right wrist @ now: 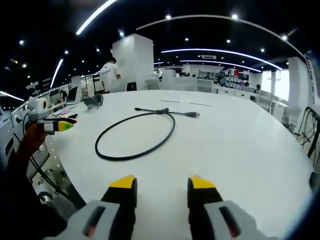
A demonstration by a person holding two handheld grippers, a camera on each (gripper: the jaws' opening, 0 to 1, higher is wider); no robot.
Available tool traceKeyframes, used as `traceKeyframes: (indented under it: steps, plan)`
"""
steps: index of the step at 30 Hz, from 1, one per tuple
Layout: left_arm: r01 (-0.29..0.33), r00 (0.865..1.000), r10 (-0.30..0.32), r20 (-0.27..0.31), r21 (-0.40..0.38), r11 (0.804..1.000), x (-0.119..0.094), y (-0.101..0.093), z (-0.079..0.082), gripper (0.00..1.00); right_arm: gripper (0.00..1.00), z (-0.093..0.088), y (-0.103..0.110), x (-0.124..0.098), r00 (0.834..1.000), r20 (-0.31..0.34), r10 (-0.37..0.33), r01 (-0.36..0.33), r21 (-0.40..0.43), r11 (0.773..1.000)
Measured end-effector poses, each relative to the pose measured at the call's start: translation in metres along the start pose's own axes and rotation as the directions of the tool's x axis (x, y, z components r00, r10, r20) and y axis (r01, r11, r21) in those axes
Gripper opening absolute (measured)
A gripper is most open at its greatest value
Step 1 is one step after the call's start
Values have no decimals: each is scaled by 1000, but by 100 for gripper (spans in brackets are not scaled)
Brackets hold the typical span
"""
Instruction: Find the charging cable on the desk, coil it up and secure with Velcro.
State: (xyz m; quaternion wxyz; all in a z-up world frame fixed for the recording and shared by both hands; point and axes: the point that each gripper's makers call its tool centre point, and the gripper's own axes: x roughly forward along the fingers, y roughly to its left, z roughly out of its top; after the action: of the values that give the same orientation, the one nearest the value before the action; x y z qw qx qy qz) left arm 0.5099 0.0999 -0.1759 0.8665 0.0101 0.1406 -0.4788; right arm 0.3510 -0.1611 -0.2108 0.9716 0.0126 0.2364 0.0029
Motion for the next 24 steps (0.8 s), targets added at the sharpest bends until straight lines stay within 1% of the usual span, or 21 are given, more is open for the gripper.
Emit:
traceKeyframes:
  steps: [24]
  plan:
    - [1, 1000, -1, -3, 3, 1000, 1, -1, 0, 33, 41, -3, -4, 0, 1000, -2, -2, 2, 8, 1000]
